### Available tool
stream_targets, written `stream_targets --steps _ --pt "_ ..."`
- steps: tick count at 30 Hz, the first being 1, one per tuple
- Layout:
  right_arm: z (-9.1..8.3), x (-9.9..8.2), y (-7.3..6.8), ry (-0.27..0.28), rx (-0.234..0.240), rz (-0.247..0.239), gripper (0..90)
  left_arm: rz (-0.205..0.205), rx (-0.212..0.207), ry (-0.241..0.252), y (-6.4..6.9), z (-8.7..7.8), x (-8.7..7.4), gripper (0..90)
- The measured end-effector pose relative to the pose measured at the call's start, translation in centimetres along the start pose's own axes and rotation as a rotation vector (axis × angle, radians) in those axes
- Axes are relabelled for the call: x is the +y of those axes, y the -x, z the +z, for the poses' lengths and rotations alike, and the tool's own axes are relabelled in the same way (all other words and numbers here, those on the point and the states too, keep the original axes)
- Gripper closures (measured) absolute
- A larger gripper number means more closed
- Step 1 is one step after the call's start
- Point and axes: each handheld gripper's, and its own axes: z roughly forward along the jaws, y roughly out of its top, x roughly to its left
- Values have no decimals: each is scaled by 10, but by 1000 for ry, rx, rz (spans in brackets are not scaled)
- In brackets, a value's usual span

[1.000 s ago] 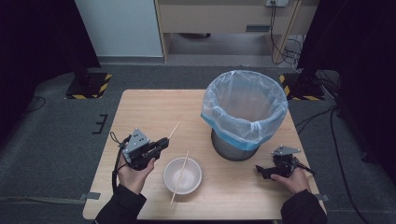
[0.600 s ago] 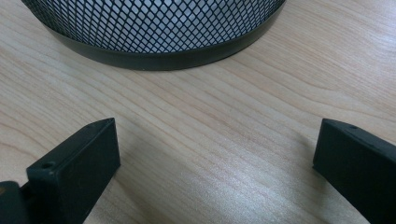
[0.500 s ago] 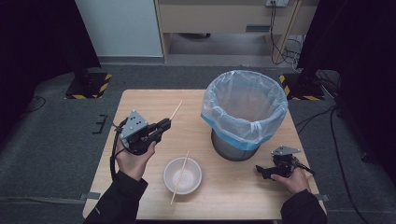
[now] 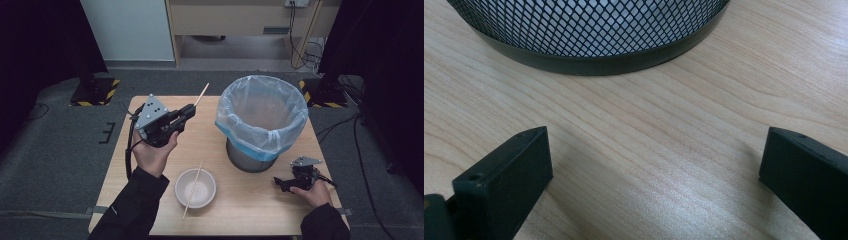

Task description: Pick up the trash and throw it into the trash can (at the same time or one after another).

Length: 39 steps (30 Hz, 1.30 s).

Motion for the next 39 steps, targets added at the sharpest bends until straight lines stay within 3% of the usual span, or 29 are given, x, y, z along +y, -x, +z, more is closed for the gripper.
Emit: stream_targets --steps 11,18,30,39 --pt "0 0 0 3 -1 0 8 25 -20 43 8 19 27 851" --pt "0 0 0 3 -1 0 8 8 -42 69 9 27 40 851" --pt "0 0 0 4 -1 -3 8 28 -70 107 18 49 64 851" --pt "0 0 0 3 -1 -3 7 34 -90 120 26 65 71 851"
